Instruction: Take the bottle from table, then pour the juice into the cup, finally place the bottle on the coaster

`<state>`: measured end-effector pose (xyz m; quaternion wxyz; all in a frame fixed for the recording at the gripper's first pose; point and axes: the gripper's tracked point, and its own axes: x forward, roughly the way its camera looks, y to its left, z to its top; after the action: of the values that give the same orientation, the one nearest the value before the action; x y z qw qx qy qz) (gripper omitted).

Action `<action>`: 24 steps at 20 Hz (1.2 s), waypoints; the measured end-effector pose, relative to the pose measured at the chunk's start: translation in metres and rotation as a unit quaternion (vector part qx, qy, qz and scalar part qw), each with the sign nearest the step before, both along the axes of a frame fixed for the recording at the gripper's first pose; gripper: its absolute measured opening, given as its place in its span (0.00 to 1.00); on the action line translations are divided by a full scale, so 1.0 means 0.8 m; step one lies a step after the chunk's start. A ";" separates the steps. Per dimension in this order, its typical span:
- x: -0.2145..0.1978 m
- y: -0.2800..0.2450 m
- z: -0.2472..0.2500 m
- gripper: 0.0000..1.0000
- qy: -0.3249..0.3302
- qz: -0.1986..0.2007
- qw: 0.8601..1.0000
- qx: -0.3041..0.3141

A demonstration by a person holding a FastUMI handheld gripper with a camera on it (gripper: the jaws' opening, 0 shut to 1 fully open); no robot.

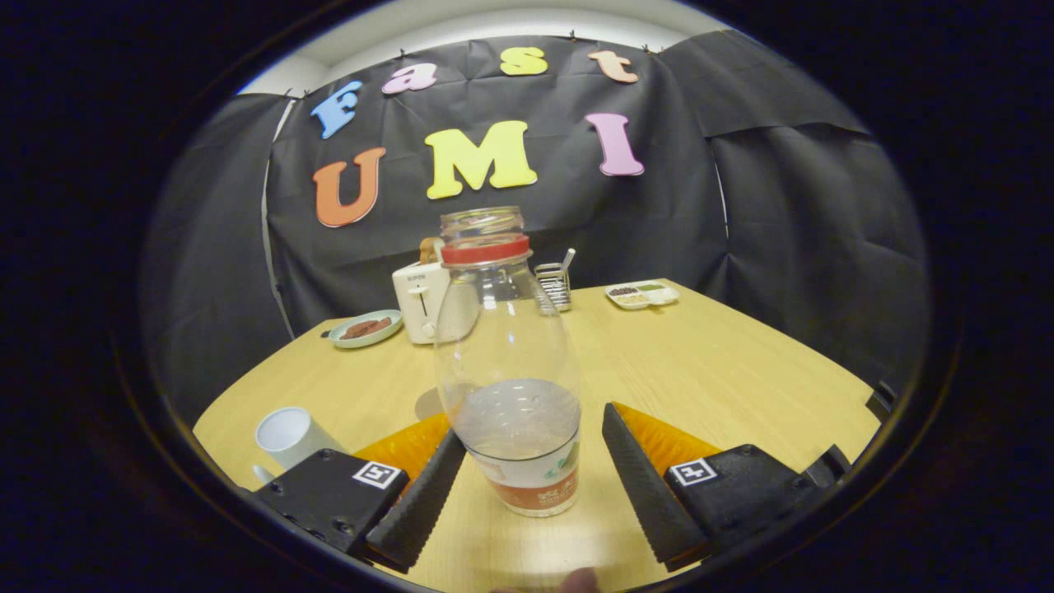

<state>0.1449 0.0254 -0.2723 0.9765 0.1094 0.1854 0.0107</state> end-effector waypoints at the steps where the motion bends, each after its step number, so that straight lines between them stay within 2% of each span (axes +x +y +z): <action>1: 0.002 0.003 0.001 1.00 0.002 0.001 1.000 0.004; 3: 0.004 0.006 0.002 0.99 0.005 0.002 1.000 0.005; 6: 0.003 0.003 0.003 0.84 0.009 -0.003 1.000 0.002; 12: -0.009 0.006 0.033 0.77 -0.005 0.006 1.000 -0.016; 16: -0.021 0.013 0.073 0.75 -0.032 0.033 0.996 -0.073; 24: -0.036 0.029 0.120 0.75 -0.063 0.077 0.977 -0.191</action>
<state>0.1163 0.0484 -0.1765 0.9854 -0.0944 0.1301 0.0567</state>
